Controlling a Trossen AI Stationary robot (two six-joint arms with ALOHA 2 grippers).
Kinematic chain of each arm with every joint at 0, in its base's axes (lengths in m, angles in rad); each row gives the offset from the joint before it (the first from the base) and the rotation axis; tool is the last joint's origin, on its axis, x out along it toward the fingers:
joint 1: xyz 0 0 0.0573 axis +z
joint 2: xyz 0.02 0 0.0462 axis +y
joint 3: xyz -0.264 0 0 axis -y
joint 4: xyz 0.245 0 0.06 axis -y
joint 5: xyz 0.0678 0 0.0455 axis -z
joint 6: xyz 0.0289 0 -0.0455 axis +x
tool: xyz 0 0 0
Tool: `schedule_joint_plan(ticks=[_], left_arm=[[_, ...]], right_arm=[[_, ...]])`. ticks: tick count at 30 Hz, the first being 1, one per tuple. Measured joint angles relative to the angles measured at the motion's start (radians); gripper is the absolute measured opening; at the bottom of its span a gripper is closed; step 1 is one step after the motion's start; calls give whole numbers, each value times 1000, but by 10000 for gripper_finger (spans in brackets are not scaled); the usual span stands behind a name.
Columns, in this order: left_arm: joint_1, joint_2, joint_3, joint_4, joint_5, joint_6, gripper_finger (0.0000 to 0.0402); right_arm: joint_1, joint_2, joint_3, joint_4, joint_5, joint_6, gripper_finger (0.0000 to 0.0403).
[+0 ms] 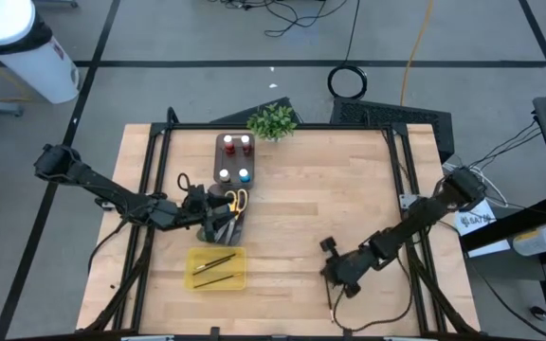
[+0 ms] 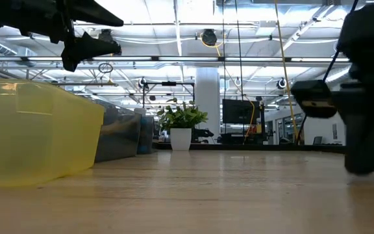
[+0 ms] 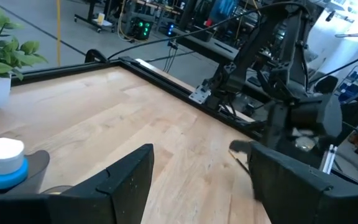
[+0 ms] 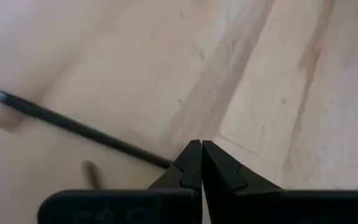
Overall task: Pick & Place Paint Supplies
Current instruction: Put the black paint brush into the yellow bin
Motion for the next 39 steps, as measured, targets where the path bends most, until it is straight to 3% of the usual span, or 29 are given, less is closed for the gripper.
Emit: schedule_joint_plan(ticks=[2,5,8,14,19,25,29,39], left_arm=[[0,0,0,-4,0,-1,271],[0,0,0,-10,0,-12,271],[0,0,0,-14,0,-27,271],[0,0,0,-14,0,-31,271],[0,0,0,-14,0,-37,271],[0,0,0,-13,0,-38,271],[0,0,0,-17,0,-37,271],[0,0,0,-38,0,-35,271]], right_arm=[[27,-63,2,11,-20,59,0],[83,-148,8,6,-152,158,0],[136,-146,5,34,-179,176,0],[143,-6,5,132,-197,179,0],[95,127,36,239,-369,158,0],[20,233,141,235,-481,36,0],[-35,262,177,239,-470,-40,0],[-133,263,180,216,-268,-94,0]])
